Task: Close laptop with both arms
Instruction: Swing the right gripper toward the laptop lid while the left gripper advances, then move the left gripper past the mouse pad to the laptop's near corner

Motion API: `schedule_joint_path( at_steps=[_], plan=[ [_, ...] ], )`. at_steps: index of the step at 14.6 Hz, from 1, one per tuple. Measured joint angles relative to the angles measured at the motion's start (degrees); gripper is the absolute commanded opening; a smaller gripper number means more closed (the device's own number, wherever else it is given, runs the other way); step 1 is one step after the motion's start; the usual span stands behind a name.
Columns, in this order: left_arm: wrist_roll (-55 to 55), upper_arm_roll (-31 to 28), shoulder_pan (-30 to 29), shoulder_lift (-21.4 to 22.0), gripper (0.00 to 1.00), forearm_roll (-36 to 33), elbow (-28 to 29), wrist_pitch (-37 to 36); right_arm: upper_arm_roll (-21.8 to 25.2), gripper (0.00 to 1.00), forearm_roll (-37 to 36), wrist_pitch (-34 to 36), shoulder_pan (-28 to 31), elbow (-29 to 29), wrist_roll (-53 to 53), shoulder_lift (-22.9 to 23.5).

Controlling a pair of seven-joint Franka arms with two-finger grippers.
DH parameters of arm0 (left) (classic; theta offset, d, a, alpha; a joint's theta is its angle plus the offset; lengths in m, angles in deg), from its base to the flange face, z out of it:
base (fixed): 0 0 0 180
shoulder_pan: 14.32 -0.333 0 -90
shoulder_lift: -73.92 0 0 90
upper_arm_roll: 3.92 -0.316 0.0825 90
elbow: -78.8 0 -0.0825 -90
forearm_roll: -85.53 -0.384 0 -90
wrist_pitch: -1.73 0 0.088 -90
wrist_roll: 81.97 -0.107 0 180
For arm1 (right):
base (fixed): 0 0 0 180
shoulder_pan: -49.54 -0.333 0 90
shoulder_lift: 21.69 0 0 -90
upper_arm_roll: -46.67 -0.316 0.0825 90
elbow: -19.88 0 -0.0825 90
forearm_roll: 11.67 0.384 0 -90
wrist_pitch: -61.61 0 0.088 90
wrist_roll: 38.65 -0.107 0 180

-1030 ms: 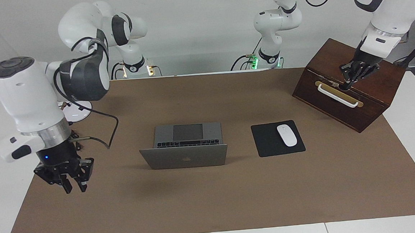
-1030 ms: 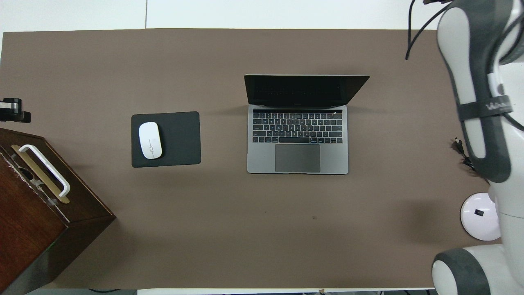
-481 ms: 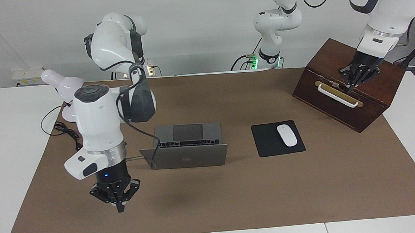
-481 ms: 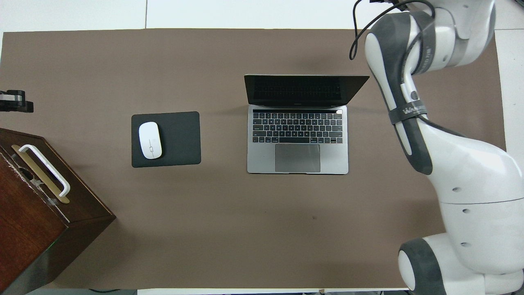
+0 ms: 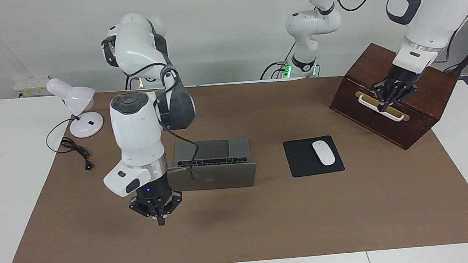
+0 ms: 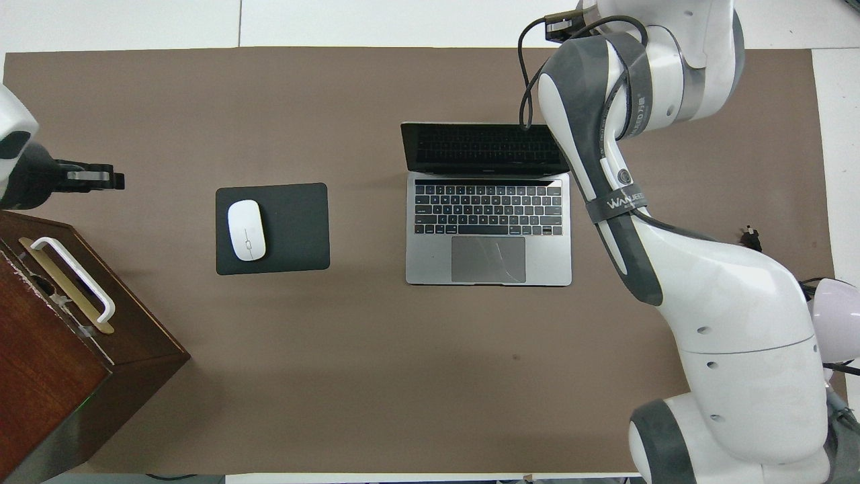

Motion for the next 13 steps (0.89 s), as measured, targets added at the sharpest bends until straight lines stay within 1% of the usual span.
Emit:
schedule_joint_path(
  at_steps=[3, 7, 10, 13],
  plan=[
    [0.0, 0.1, 4.6, 3.9, 0.0, 0.5, 10.3, 11.4, 0.0, 0.0, 0.5, 5.7, -0.9, -1.2, 0.0, 0.0],
    [0.0, 0.2, 11.0, 8.3, 0.0, 1.1, 21.4, 24.7, 0.9, 0.0, 0.5, 10.1, -3.5, -2.5, -2.2, 0.0],
    [0.0, 0.2, 16.3, 10.8, 0.0, 1.2, 27.9, 33.1, 2.2, 0.0, 0.5, 13.6, -5.8, -3.1, -2.4, 0.0],
    [0.1, 0.3, 22.0, 11.8, 0.0, 1.3, 31.7, 39.1, 2.3, 0.0, 0.7, 17.0, -6.7, -3.8, -2.5, 0.0]
  ],
)
